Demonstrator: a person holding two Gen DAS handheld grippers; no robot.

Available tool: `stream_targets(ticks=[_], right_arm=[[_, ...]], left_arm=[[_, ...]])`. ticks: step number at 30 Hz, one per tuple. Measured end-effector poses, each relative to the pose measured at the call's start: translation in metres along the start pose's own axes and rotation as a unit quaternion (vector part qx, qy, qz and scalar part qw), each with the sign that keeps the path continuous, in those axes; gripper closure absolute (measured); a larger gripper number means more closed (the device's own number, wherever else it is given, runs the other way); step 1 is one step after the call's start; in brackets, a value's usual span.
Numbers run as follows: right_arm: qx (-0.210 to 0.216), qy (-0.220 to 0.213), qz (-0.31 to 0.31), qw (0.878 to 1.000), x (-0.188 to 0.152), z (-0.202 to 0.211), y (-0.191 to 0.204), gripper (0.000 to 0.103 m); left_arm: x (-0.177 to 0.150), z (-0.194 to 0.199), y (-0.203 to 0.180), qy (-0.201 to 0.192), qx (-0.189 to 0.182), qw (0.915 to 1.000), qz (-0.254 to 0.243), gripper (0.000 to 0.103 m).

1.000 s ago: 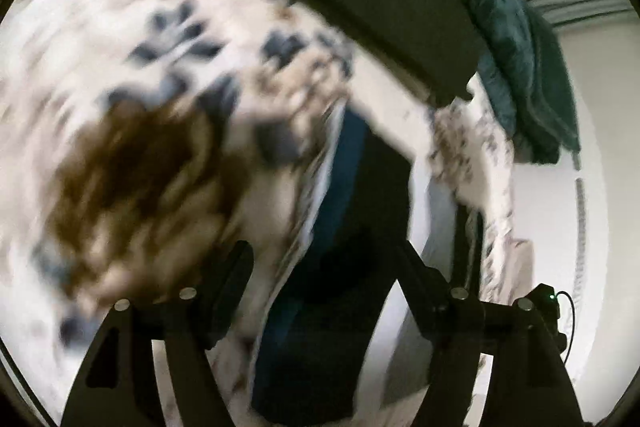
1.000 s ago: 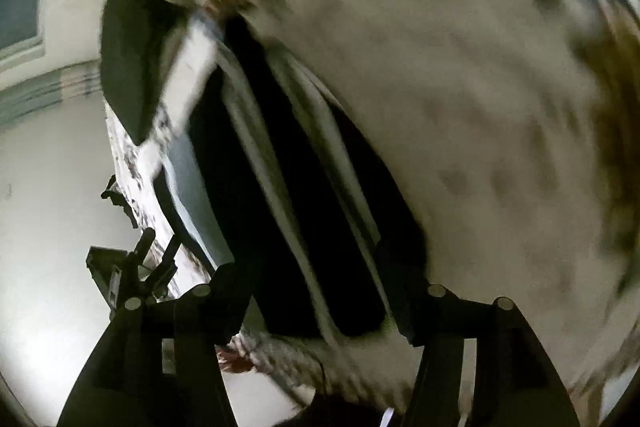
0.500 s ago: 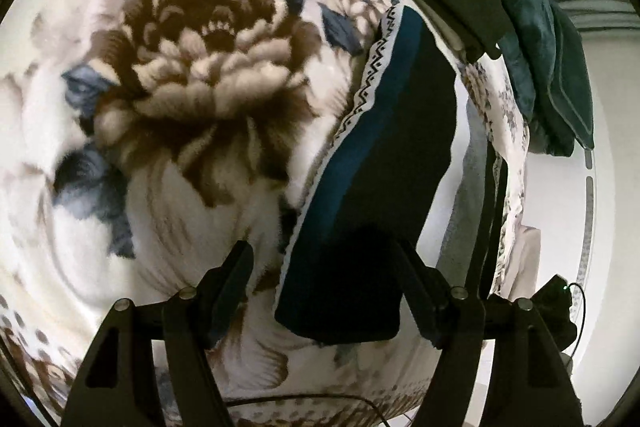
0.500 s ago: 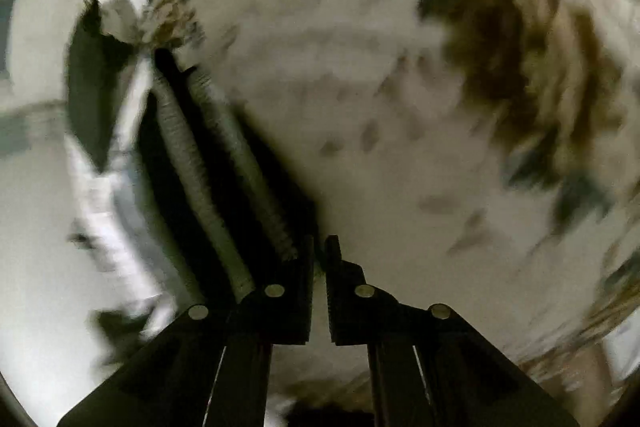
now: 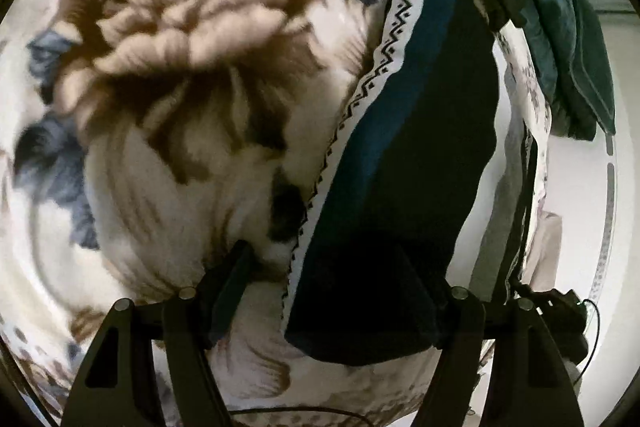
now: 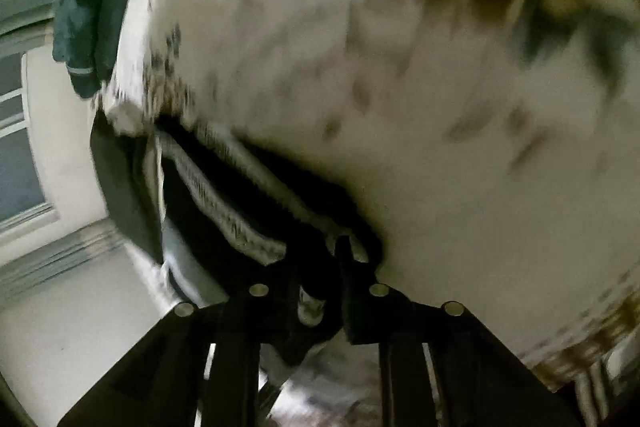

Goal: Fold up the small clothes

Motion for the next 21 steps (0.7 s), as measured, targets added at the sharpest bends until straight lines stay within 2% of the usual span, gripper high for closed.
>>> stream_targets(ticks=[2, 4, 6, 8, 9, 10, 11, 12, 14, 15, 16, 19, 21], right_arm=[[-0.015, -0.018, -0.006, 1.0, 0.022, 0.011, -0.012, 0.099], [0.001, 0.014, -0.005, 1.0, 0.028, 0.009, -0.01, 0.099], [0.002, 0.052, 0.023, 0.998, 0.022, 0.009, 0.0, 0.098], [-0.003, 0.089, 0.045, 0.995, 0.012, 0.003, 0.009, 0.08], [-0.012, 0.106, 0.056, 0.993, 0.002, -0.002, 0.014, 0.052], [-0.015, 0.119, 0.064, 0.991, -0.005, -0.008, 0.019, 0.035], [-0.019, 0.132, 0.068, 0.989, -0.013, -0.014, 0.02, 0.034], [-0.018, 0.149, 0.07, 0.986, -0.024, -0.021, 0.02, 0.034], [0.024, 0.178, 0.024, 0.984, -0.037, -0.037, 0.02, 0.039], [0.053, 0.181, -0.007, 0.982, -0.041, -0.043, 0.022, 0.064], [0.053, 0.177, -0.016, 0.983, -0.041, -0.046, 0.023, 0.09], [0.026, 0.11, 0.005, 0.994, -0.031, -0.034, 0.026, 0.091], [-0.003, 0.09, 0.031, 0.995, -0.029, -0.031, 0.03, 0.091]], left_arm=[[0.0, 0.001, -0.001, -0.001, -0.003, 1.0, 0.001, 0.033], [-0.001, 0.005, -0.001, -0.002, -0.015, 0.9998, 0.009, 0.033], [-0.001, 0.012, -0.002, -0.005, -0.025, 0.9996, 0.013, 0.033], [-0.001, 0.023, -0.003, -0.015, -0.036, 0.9991, 0.017, 0.033], [-0.001, 0.028, 0.0, -0.021, -0.039, 0.9988, 0.02, 0.033], [-0.001, 0.032, 0.003, -0.026, -0.041, 0.9985, 0.024, 0.033], [-0.001, 0.036, 0.006, -0.032, -0.043, 0.9982, 0.029, 0.033], [0.0, 0.04, 0.01, -0.036, -0.044, 0.9978, 0.034, 0.033], [-0.003, 0.043, 0.018, -0.04, -0.042, 0.9972, 0.046, 0.033], [-0.003, 0.042, 0.021, -0.042, -0.044, 0.9969, 0.051, 0.033], [-0.005, 0.043, 0.024, -0.042, -0.046, 0.9966, 0.053, 0.033], [-0.01, 0.042, 0.025, -0.042, -0.054, 0.9959, 0.058, 0.033], [-0.014, 0.039, 0.024, -0.038, -0.062, 0.9959, 0.055, 0.033]])
Point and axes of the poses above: each gripper's, at about its wrist camera, not at the fingertips, and z roughly against the way its jaws point, y to its left, x to its top, the point moved 8 cm from there along -z, roughly the way its jaws point, and after that the axes turned 10 degrees about -x, right-handed, at the moved point
